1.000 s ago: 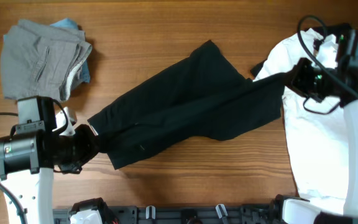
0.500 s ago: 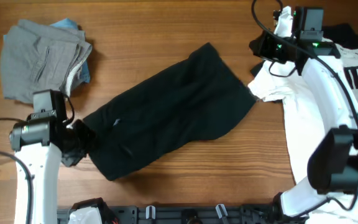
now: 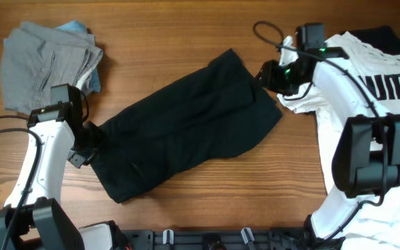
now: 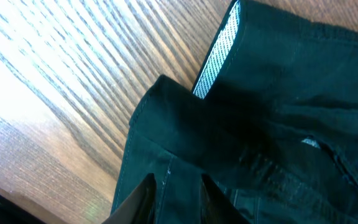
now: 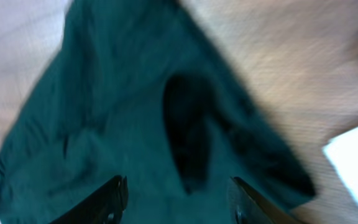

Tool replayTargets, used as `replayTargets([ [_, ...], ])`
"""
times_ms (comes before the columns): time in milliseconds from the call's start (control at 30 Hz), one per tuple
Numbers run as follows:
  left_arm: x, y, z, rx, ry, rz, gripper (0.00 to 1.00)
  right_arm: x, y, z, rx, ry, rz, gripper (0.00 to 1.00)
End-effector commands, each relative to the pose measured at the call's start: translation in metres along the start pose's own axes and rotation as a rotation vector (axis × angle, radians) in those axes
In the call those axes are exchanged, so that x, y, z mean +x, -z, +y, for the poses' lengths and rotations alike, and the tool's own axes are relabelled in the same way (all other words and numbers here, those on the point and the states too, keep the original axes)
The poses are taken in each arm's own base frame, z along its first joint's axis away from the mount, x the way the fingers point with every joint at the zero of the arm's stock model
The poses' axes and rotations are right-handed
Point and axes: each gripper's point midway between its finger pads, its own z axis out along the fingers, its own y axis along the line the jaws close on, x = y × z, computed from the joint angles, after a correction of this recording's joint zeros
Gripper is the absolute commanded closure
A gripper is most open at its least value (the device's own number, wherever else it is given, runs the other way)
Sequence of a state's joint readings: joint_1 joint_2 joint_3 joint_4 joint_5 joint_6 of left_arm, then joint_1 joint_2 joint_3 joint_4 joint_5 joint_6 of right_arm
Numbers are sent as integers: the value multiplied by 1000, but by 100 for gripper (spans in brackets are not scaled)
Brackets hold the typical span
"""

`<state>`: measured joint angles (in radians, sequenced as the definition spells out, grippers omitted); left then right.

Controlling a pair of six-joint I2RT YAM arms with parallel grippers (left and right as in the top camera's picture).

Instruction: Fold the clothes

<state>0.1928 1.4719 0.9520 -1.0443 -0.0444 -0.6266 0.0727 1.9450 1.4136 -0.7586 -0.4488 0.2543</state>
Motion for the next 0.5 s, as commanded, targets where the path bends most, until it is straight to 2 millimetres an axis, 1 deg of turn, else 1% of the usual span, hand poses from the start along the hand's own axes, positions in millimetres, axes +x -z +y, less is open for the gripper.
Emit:
replayTargets([
  [0,-5,-1,5,-23,5,-23,77,27,-37,13,-21,112,38,46],
  [67,-6,-2,4,-22,-15,-25,77,24,-48,17,-34,154,-8,50],
  [100,-5,-2,4,-22,-15,-24,77,27,-51,18,-35,159,-4,51],
  [200,-6,-2,4,-21,-15,-25,76,32,-54,15,-17,158,9,51],
  [233,-6,-2,4,-19,-14,-28,76,30,-54,11,9,157,2,60],
  [267,-7,-1,3,-17,-14,-30,76,30,-54,10,12,157,1,76],
  [300,-7,-2,3,-16,-14,-31,76,30,-54,10,12,157,2,85],
  [333,-7,-2,3,-17,-14,-30,75,29,-50,11,11,156,-2,96],
  [400,-7,-2,3,-17,-14,-31,74,14,-36,26,-62,158,-40,96],
  [467,-8,-1,2,-14,-14,-34,74,-18,-2,50,-178,108,-128,96],
])
